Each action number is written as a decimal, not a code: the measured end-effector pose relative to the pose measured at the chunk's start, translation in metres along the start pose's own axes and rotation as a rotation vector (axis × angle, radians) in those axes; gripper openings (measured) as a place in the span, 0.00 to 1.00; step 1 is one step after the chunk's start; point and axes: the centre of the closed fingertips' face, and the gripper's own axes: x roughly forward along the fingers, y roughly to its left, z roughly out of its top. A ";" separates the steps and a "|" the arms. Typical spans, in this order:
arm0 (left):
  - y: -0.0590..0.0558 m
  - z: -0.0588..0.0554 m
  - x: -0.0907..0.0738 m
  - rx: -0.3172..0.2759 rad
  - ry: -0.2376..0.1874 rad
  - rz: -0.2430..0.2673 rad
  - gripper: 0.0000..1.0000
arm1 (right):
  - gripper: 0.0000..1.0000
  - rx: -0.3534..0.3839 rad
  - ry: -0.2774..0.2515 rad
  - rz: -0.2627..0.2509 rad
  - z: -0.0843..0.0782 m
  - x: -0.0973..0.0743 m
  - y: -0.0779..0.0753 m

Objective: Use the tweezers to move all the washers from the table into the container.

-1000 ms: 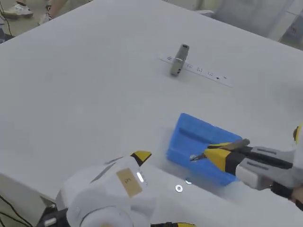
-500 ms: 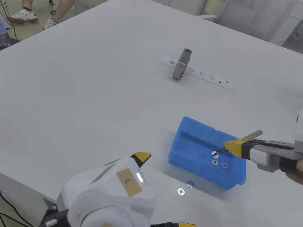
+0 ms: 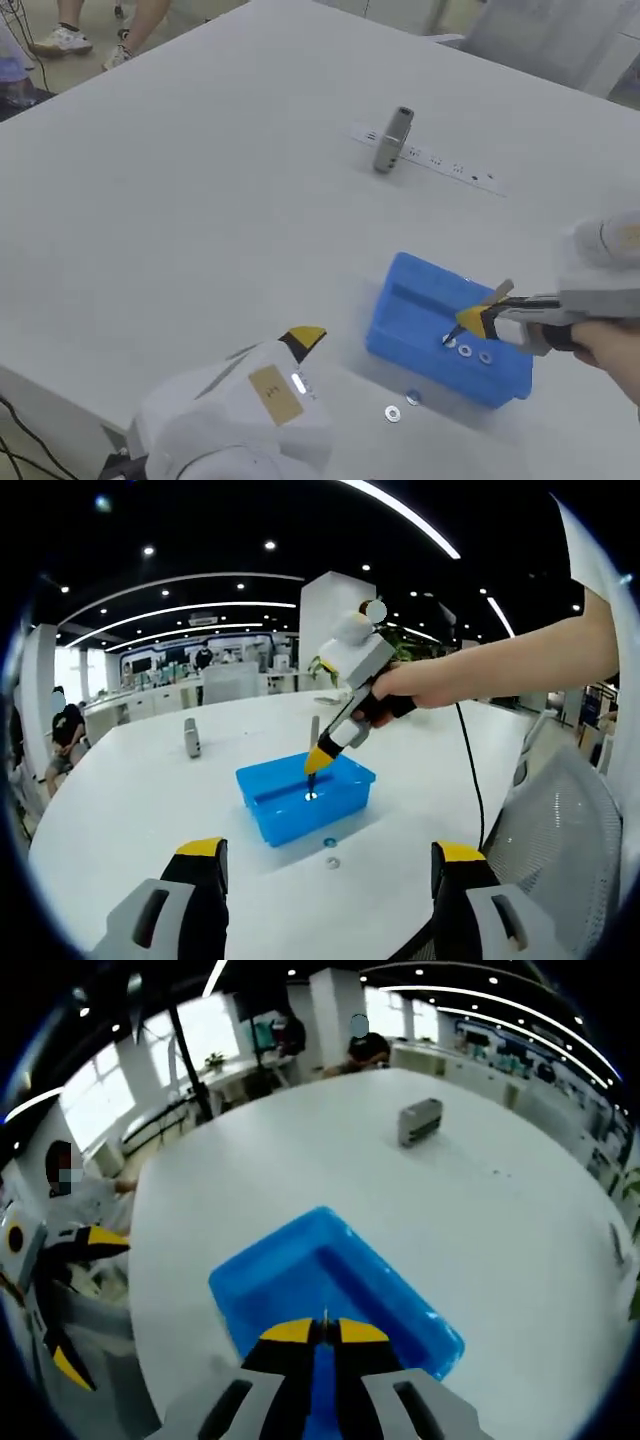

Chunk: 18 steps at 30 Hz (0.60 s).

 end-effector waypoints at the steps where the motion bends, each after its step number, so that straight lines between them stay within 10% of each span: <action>1: 0.000 0.000 0.000 -0.003 0.000 0.001 0.85 | 0.03 0.000 -0.001 0.002 0.000 0.000 0.000; 18: -0.001 -0.004 0.000 0.000 0.017 -0.005 0.84 | 0.03 -0.024 -0.088 0.025 0.015 -0.035 0.013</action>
